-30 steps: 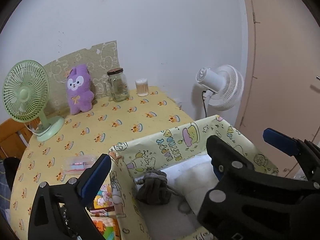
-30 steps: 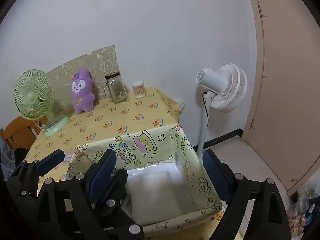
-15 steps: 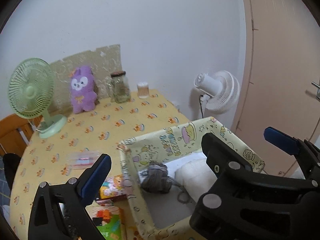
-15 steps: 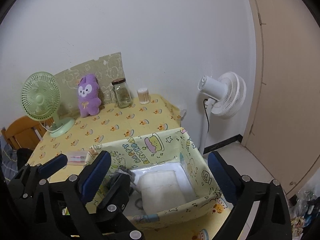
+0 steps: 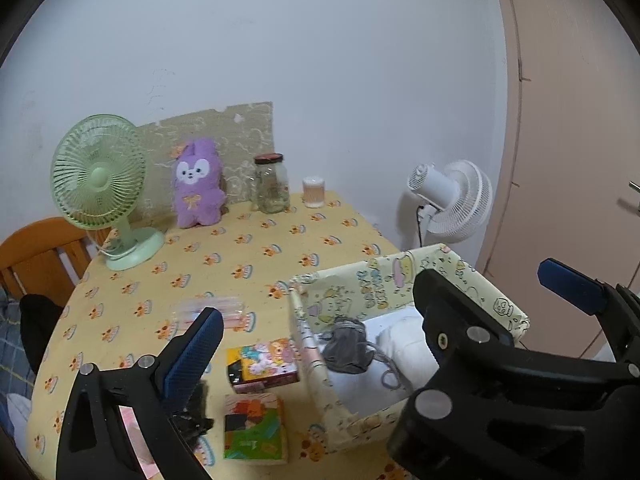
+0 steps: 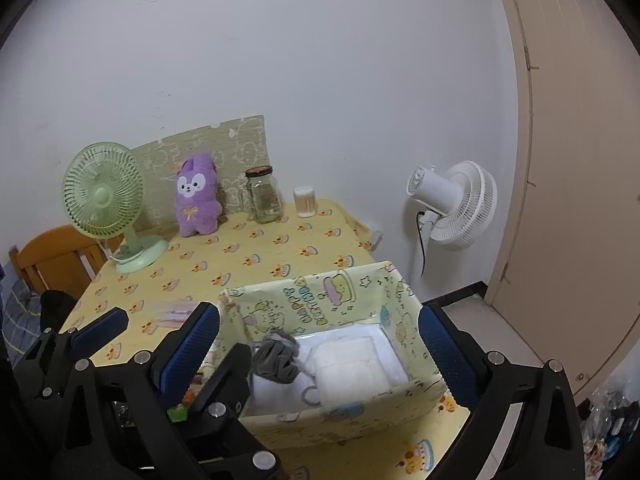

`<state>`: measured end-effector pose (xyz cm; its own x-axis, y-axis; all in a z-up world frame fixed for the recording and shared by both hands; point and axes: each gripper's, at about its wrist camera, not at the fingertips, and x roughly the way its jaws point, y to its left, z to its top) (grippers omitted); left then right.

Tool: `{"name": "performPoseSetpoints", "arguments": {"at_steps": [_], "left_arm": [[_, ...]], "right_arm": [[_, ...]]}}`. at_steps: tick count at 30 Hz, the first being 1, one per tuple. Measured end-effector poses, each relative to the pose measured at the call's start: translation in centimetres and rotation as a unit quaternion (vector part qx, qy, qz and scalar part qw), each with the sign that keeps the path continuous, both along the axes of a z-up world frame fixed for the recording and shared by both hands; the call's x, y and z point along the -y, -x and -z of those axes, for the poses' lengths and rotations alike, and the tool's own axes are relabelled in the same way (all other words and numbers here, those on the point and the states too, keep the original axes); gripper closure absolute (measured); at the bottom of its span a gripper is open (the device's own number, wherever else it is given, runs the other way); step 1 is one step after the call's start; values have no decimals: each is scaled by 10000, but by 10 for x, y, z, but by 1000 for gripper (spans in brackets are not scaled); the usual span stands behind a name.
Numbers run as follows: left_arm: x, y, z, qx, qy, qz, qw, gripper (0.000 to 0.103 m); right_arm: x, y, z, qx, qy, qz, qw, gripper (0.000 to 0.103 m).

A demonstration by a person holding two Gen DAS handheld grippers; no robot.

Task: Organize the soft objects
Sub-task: 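Move both grippers back from the box toward the remaining items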

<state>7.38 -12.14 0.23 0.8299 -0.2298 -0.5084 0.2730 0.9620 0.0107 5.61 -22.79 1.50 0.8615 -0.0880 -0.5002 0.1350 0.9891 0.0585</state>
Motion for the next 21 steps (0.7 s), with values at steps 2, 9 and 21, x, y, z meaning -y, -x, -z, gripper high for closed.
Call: {"name": "performPoseSetpoints", "arguments": {"at_steps": [2,9,21], "left_arm": [[-5,4,-1,54,-17,-50,10000,2],[-25,20,-6,251,-69,-210,9994,2],[-56,34,-2,323,-20,-401,9987,2]], "right_arm": [[-7,3,-1,6,43,-29,10000,2],[-26,14,-5,49,7,-173,9998,2],[-59,23,-3,128,41,-482,9987,2]]}}
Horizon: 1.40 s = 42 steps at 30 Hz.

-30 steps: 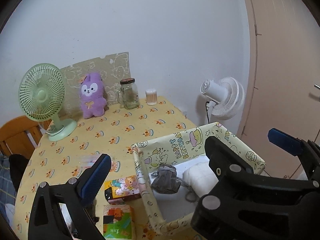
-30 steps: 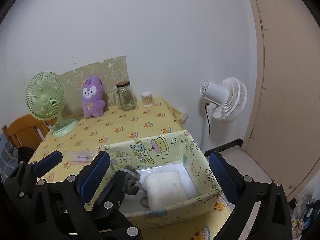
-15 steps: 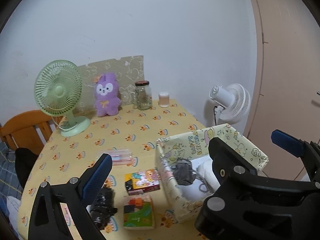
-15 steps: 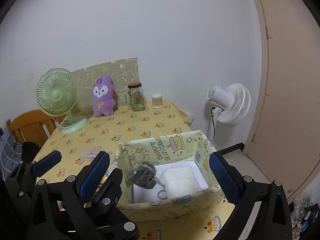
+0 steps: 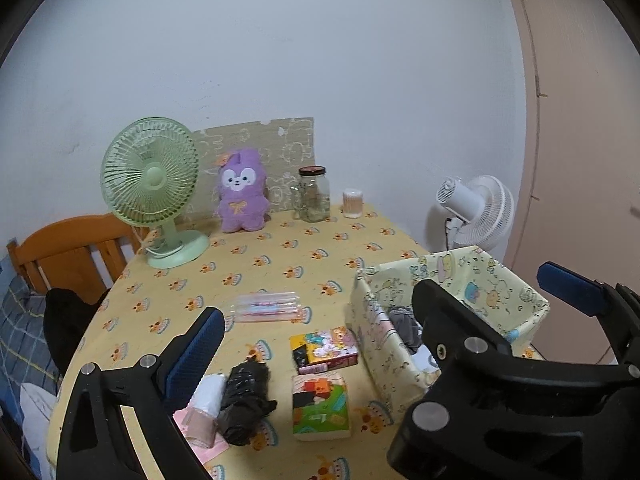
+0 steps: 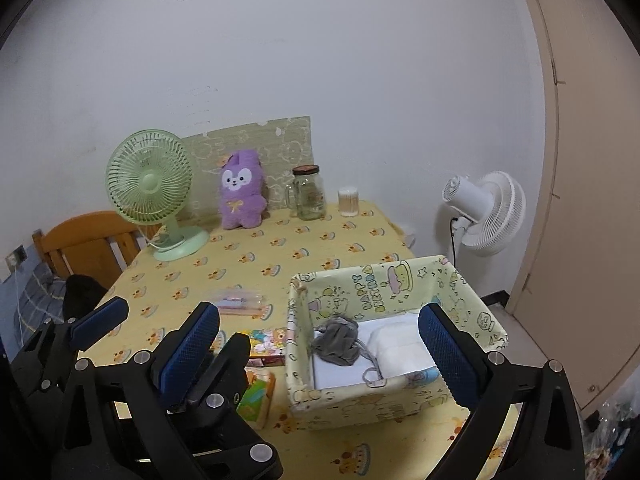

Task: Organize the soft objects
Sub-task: 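Move both grippers back from the box toward the remaining items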

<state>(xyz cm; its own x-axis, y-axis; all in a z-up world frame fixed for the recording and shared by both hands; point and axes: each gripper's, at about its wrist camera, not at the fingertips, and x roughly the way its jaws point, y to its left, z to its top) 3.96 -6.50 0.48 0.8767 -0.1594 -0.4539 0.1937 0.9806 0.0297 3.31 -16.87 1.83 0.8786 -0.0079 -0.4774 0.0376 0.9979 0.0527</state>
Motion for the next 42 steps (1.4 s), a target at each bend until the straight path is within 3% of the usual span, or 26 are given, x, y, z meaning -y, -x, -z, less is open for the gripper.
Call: {"name": "performPoseSetpoints", "arguments": {"at_steps": [17,35,42], "left_arm": [[-36,13,30,-38,-5,-223,9997,2],[-63,11,84,-492,-5,-328,9983,5],[-73,10,98,-603,-38,-370,9975,8]], "right_arm": [[-41,13,21,314,432,-216,9983,2],[-67,7,79,-195,169,-370,9990,6],[-79,10,89,-147,431,-272,9986,9]]}}
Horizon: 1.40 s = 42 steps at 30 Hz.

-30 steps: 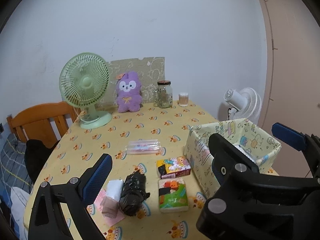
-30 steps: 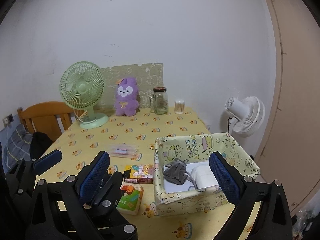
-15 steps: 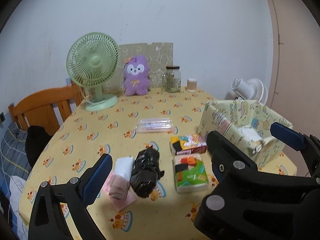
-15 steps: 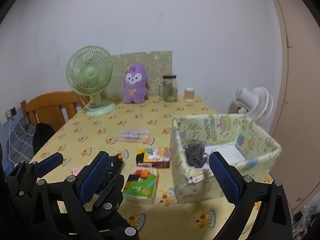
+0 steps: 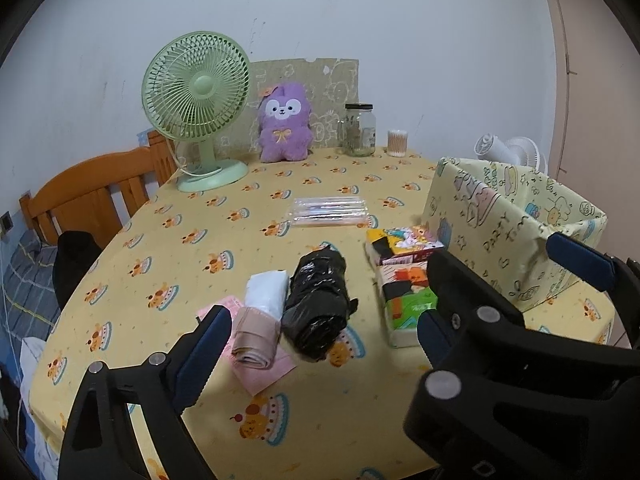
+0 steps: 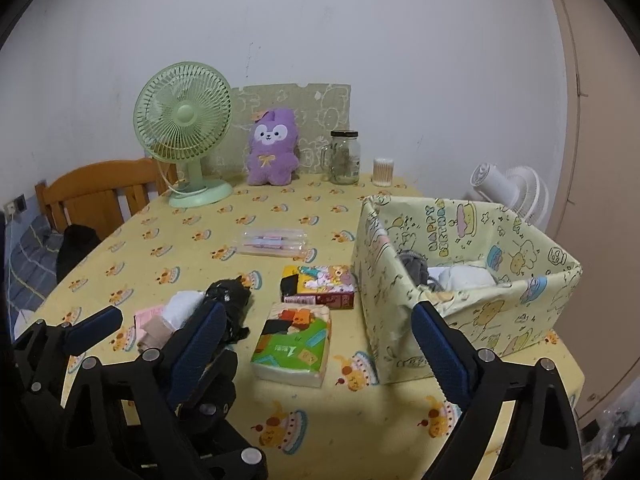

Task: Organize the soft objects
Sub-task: 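Move both grippers back from the box toward the remaining items, then grasp the black wrapped bundle with the left gripper while the right grasps the green tissue pack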

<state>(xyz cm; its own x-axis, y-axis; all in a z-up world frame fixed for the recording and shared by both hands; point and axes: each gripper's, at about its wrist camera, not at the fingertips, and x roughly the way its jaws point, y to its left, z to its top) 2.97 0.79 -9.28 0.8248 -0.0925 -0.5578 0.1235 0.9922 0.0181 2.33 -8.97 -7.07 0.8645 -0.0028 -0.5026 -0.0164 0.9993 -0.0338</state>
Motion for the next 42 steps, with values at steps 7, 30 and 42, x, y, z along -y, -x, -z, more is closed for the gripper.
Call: {"name": "performPoseSetpoints", "arguments": {"at_steps": [7,30,42], "left_arm": [[-7,-2,9,-101,-119,-84,9998,12],[-10,-28,43,-533,-430,-220,9974,21],[-9,-24,32,-366,-543,-301,9974,21]], "right_arm": [[-8,-8,14,-345,-119,-99,9993,14],[-13,-54,62,-1236,-117,-3,9923,31],[-19,-53,54,-1135,-225,-323,9928,46]]}}
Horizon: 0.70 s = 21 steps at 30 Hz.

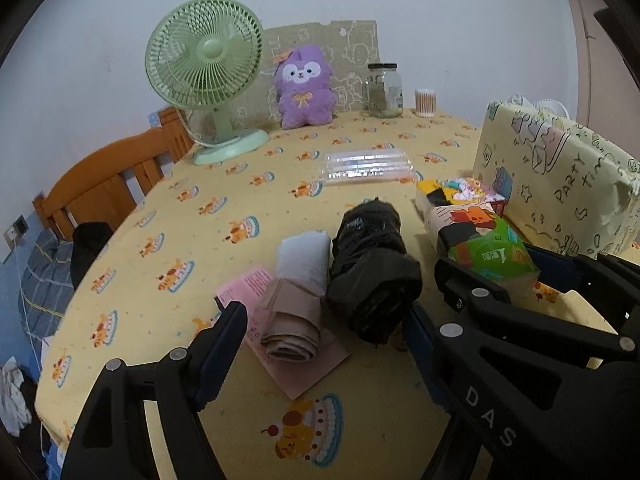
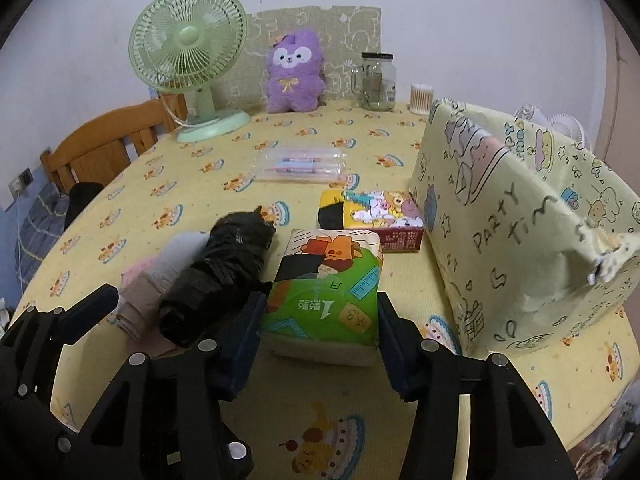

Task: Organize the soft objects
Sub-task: 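Grasp the black wrapped bundle with the left gripper while the right grasps the green tissue pack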

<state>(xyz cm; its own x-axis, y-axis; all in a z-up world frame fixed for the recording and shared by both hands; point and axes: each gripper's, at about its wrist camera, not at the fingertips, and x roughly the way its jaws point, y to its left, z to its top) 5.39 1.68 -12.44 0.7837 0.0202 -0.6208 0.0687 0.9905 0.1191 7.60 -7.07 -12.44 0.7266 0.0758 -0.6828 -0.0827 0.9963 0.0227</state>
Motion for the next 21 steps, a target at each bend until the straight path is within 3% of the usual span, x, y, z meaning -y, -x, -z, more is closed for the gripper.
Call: {"name": "performPoseSetpoints", "arguments": {"at_steps": [7,11,14,19,21], "left_arm": [[7,3,-13,189,45,128,9997,22],[11,-2,-13,133,126,407,9990,27],[11,-11,-10,-51,234,467,9986,36],[10,-24,-4,-289,328,512,9977,62],[10,-25,-4,-295,336,516,9977,66]], "right_arm": [[8,1,-14,104,-61,-28,9999,46],[10,-2,-15,83,-35,-38,10000,46],[12,-6,-12,11,-65,-18,10000,46],[12,-13,-7,-92,-78,-3,9999,46],[12,-14,-6,-100,-88,4,9999,46]]}}
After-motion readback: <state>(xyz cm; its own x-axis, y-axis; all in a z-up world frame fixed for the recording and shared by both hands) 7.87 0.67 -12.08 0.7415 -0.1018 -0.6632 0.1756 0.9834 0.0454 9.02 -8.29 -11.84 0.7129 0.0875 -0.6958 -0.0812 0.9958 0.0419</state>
